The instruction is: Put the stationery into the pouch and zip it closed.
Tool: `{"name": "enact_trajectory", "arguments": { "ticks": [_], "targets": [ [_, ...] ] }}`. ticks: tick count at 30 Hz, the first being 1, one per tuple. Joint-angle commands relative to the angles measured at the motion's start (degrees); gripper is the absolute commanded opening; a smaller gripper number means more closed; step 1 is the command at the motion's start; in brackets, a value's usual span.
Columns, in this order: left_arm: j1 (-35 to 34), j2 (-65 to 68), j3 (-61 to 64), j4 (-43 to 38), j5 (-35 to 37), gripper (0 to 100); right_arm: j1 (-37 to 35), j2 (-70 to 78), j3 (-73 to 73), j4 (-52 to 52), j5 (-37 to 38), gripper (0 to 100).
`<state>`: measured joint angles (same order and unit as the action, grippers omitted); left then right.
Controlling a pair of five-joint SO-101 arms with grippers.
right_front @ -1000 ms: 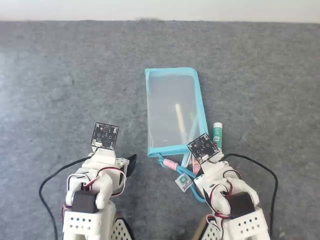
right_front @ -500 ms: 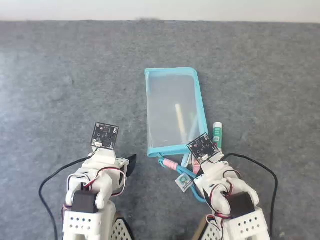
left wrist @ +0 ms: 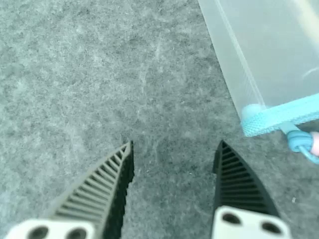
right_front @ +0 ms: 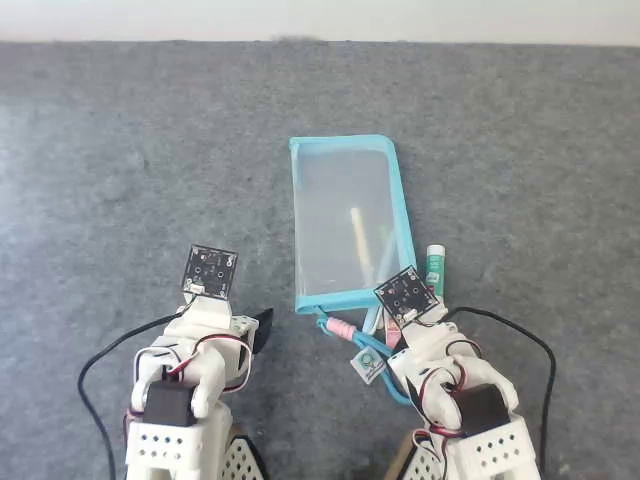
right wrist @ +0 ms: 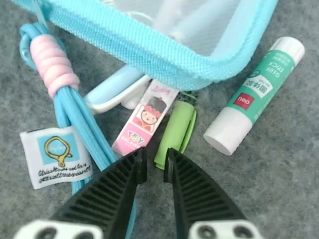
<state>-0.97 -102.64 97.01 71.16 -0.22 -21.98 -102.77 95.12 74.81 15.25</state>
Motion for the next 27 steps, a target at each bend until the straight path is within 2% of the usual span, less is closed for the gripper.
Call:
{"name": "enact_trajectory", "arguments": {
  "ticks": [1,27],
  "targets": [
    [-0.3,-0.3,-0.5,0.4,0.8,25,-0.7,-1.2,1.3,0.2,-0.7,7.6],
    [-0.3,-0.3,-0.5,0.4,0.8,25,-2.8,-1.2,1.3,-2.0,-0.7,8.0]
  ]
}}
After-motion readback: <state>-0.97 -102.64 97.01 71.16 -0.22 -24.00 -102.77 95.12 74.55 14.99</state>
